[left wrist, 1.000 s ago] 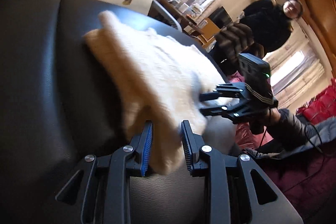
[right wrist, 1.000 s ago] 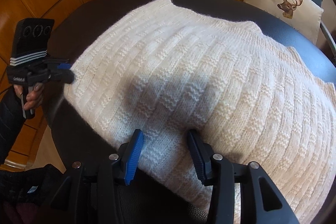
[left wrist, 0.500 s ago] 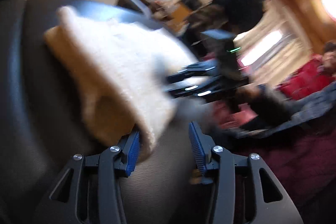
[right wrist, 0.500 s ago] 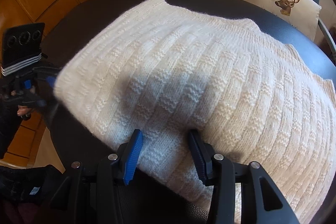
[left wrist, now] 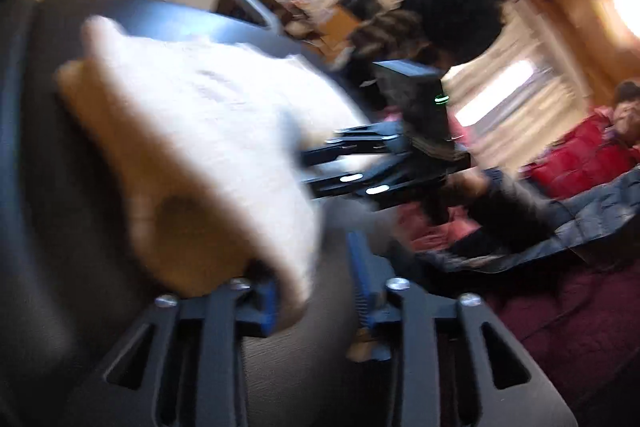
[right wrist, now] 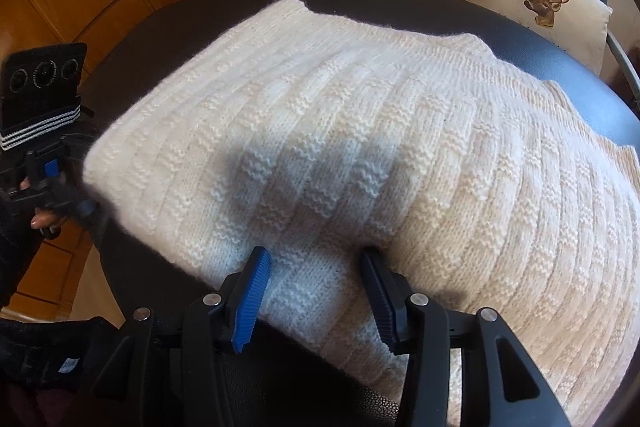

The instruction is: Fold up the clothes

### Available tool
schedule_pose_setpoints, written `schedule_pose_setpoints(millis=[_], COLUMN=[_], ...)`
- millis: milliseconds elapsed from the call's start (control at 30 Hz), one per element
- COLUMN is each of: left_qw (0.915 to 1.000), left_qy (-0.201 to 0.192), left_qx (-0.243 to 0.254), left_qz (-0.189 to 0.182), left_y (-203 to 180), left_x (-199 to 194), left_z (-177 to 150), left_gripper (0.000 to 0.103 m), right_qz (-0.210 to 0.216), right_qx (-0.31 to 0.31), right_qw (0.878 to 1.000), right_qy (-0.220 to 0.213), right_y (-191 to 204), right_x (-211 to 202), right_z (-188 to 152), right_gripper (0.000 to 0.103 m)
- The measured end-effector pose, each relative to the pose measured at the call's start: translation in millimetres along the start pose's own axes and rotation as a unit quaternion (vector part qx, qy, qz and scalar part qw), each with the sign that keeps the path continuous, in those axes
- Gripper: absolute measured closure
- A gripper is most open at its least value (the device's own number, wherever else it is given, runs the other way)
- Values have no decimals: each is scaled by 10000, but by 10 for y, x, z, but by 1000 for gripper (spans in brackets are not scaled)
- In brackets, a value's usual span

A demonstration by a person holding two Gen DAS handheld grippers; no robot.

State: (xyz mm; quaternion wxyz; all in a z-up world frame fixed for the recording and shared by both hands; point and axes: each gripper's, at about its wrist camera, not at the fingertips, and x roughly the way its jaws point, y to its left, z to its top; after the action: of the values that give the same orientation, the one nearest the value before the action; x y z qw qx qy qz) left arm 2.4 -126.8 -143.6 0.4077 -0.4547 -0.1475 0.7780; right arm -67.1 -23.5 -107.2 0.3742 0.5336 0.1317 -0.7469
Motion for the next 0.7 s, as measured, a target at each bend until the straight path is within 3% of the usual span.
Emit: schedule_pose_setpoints(millis=[67, 167, 333, 367, 467, 533, 700], left_qw=[9990, 9985, 9978, 9969, 9940, 9940, 9913], left_qy=[136, 36, 71, 66, 24, -11, -166], left_qx=[-301, -335, -468, -649, -1065, -1056, -1191], left_qz=[294, 437, 456, 429, 237, 297, 528], left_y=[178, 144, 95, 140, 237, 204, 158], left_x=[13, -45, -62, -75, -138, -148, -202], left_z=[-80, -155, -191, -184, -179, -211, -243], left_gripper=[94, 95, 95, 94, 87, 87, 87], right_qz=[47, 127, 549, 514, 818, 634, 834], right_qx=[51, 132, 34, -139, -495, -726, -937], right_qw=[10000, 9998, 9981, 9983, 9954, 9941, 9899], right_qy=[-21, -7, -282, -235, 35, 500, 666], right_y=[-16, -22, 114, 181, 479, 529, 581], right_x=[7, -44, -205, -92, 78, 163, 101], right_z=[1, 8, 64, 253, 194, 67, 78], right_gripper=[54, 55, 55, 55, 55, 54, 52])
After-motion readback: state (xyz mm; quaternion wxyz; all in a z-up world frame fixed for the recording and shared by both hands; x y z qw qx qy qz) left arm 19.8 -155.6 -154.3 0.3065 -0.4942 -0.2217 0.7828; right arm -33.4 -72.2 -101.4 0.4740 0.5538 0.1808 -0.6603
